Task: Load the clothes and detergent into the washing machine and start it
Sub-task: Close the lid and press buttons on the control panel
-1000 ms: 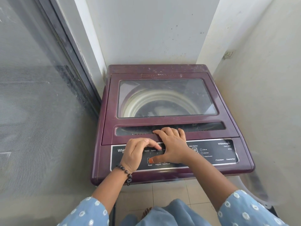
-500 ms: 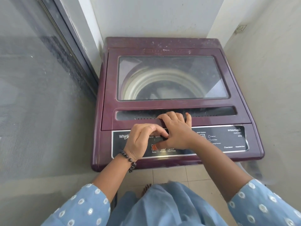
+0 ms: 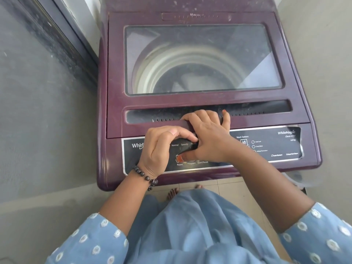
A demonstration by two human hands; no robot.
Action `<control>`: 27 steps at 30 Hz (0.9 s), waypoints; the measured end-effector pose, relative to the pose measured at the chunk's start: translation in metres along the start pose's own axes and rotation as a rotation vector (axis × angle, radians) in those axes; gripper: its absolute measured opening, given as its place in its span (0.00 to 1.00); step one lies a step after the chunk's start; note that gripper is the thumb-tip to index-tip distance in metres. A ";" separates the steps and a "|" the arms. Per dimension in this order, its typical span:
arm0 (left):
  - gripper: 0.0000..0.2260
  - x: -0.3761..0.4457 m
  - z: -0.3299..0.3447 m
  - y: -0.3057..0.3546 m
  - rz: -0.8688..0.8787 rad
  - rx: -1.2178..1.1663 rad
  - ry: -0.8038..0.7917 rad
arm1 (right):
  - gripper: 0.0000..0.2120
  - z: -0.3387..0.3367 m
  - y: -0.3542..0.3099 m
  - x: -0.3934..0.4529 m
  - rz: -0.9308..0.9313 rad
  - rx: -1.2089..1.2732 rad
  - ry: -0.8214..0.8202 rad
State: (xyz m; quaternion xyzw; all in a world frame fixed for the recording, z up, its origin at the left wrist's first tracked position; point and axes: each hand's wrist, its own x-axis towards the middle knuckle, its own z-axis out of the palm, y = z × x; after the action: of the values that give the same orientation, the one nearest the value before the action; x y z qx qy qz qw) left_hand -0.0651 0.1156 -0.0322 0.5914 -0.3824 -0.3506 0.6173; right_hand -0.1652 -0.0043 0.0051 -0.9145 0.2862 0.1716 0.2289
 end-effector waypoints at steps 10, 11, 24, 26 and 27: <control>0.22 0.001 0.001 0.002 -0.028 0.006 0.009 | 0.46 0.000 -0.001 0.000 -0.007 0.025 0.013; 0.21 0.001 0.001 0.002 -0.032 0.001 0.010 | 0.46 0.000 -0.001 0.000 -0.007 0.029 0.014; 0.21 0.000 0.002 0.001 -0.034 0.011 0.019 | 0.57 0.000 0.001 -0.003 -0.066 -0.035 -0.047; 0.21 0.000 0.002 0.001 -0.037 0.009 0.019 | 0.58 0.000 0.002 -0.003 -0.069 -0.051 -0.053; 0.21 0.001 0.002 0.001 -0.040 0.009 0.019 | 0.59 -0.001 0.002 -0.003 -0.069 -0.055 -0.057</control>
State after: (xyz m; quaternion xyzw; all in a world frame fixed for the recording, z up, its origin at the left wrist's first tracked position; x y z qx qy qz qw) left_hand -0.0663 0.1140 -0.0316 0.6050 -0.3665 -0.3554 0.6110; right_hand -0.1683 -0.0052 0.0063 -0.9245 0.2429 0.1976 0.2175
